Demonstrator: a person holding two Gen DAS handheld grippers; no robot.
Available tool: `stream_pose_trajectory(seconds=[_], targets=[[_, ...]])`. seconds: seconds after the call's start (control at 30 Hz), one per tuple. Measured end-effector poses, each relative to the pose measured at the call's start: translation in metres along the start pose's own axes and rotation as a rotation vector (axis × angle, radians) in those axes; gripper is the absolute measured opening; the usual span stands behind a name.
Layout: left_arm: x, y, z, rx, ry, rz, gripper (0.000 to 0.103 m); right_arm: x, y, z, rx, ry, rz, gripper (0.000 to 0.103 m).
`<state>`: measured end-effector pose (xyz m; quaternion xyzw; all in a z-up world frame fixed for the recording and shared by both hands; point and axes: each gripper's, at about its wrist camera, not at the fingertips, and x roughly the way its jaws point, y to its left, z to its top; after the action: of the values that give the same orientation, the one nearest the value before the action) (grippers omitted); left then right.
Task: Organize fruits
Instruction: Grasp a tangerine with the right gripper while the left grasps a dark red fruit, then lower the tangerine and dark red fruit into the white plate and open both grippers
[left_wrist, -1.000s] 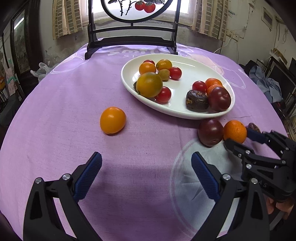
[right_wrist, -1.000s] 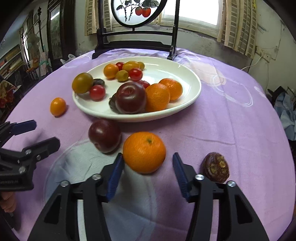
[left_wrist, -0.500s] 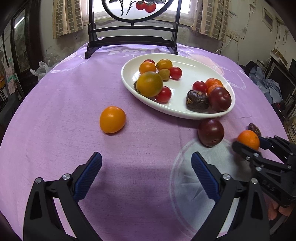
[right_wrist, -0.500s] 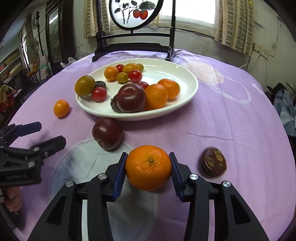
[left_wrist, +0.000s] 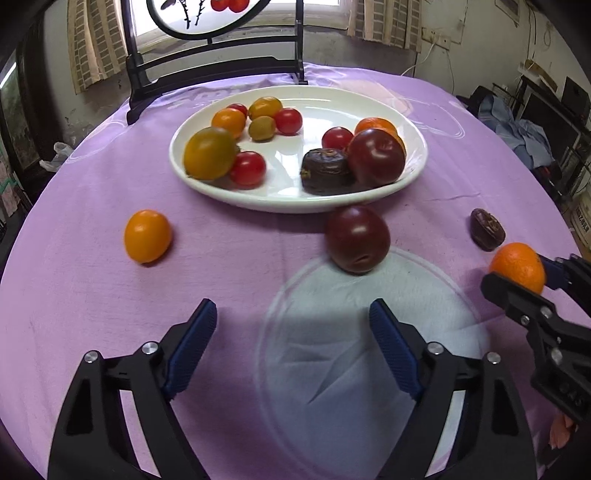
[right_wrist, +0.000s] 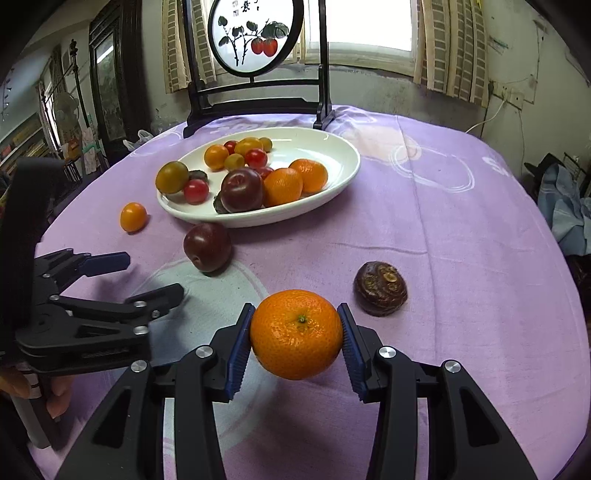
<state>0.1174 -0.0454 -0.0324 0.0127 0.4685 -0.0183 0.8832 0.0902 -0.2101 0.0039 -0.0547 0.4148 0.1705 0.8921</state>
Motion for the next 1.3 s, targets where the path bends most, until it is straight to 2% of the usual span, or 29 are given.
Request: stream_pose_trajectory(seconds=[0.1,0.23,0.43,0.47,0.5,0.53,0.7,0.9,1.07,1.2,1.3], targets=[[0.012,-0.012,0.009,-0.005,0.035,-0.008,0.070,-0.007,0.000,0.001,-0.006,-0.018,0.013,0.046],[0.017,-0.020,0.018,-0.013,0.033,0.000,0.067,-0.011,0.001,0.001,-0.004,-0.026,0.024,0.046],[0.024,-0.026,0.033,-0.054,0.034,-0.019,0.054,-0.009,0.004,0.000,-0.012,-0.016,0.036,0.046],[0.024,-0.027,0.034,-0.054,0.031,-0.019,0.050,-0.008,0.005,-0.001,-0.013,-0.014,0.035,0.046],[0.024,-0.028,0.034,-0.047,0.028,-0.032,0.041,-0.007,0.005,-0.001,-0.014,-0.011,0.032,0.046],[0.022,-0.030,0.034,-0.033,0.027,-0.046,0.038,-0.006,0.005,-0.001,-0.015,-0.007,0.028,0.046],[0.004,-0.029,0.027,0.002,0.021,-0.076,0.038,-0.006,0.005,-0.002,-0.015,-0.022,0.028,0.046],[-0.034,-0.015,0.026,0.023,-0.052,-0.099,0.037,-0.015,0.005,0.004,0.003,-0.078,0.054,0.046],[-0.049,-0.001,0.044,0.015,-0.112,-0.080,0.037,-0.025,0.011,0.024,-0.013,-0.139,0.048,0.046],[-0.041,0.016,0.068,-0.034,-0.123,-0.066,0.037,-0.022,0.022,0.053,-0.074,-0.190,0.035,0.046],[-0.030,0.028,0.086,-0.066,-0.125,-0.018,0.037,-0.012,0.030,0.075,-0.089,-0.205,0.053,0.046]])
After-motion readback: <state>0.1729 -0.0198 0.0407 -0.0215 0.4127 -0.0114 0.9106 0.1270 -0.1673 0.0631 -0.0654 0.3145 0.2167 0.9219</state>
